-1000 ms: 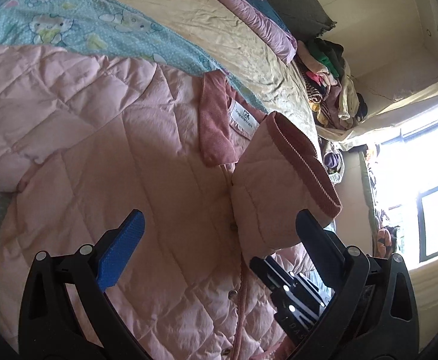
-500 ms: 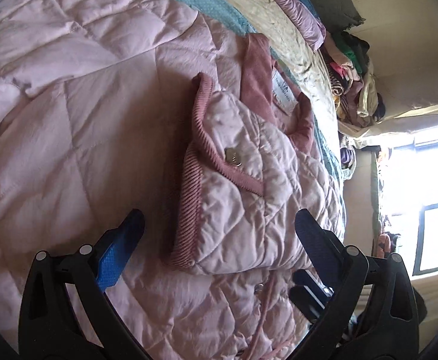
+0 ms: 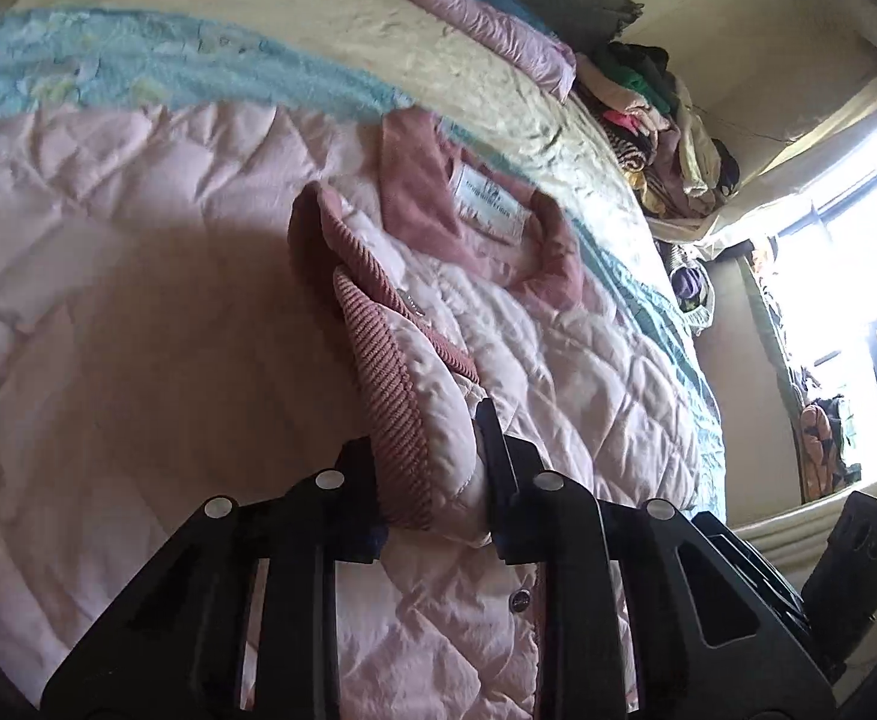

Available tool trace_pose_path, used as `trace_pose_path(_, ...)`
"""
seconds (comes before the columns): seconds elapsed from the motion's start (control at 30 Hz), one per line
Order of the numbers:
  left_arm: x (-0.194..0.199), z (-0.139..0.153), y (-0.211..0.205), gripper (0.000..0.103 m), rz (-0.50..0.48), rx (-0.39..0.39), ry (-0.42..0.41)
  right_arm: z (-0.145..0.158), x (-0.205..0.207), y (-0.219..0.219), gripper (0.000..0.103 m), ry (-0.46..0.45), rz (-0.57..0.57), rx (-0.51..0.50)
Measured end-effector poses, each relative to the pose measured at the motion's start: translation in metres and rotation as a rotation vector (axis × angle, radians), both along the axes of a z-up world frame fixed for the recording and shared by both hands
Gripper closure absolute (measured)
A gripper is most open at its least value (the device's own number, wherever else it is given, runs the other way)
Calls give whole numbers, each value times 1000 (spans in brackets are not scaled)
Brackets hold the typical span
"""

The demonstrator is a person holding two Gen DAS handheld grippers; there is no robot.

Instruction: Fold large clothes

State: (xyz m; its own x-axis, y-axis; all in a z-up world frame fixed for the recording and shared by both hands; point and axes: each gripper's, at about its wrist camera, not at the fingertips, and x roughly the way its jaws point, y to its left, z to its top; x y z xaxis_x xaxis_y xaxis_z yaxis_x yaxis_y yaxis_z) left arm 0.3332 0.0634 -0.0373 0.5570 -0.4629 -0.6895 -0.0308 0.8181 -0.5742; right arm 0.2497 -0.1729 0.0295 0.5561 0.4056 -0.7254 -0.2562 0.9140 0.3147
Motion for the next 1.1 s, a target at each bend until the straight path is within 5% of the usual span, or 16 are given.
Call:
trace_pose_path(0.2,2,45,25,87,57,82,-126,7,13,-11,54,-39,-39,-63)
trace_pose_path(0.37,8,11,34,87,59,169,-44,-9,33,-7,53,-14,-62,-157)
trace_pose_path(0.67,-1,-34,38,83,42,213,42,-57,68,-16,46,112,-135,-271)
trace_pose_path(0.9,-1,-30,34,68,31,262,44,-79,77,-34,43,183,-176,-195)
trace_pose_path(1.1,-9,-18,34,42,50,303,35,-58,58,-29,23,130,-183,-168)
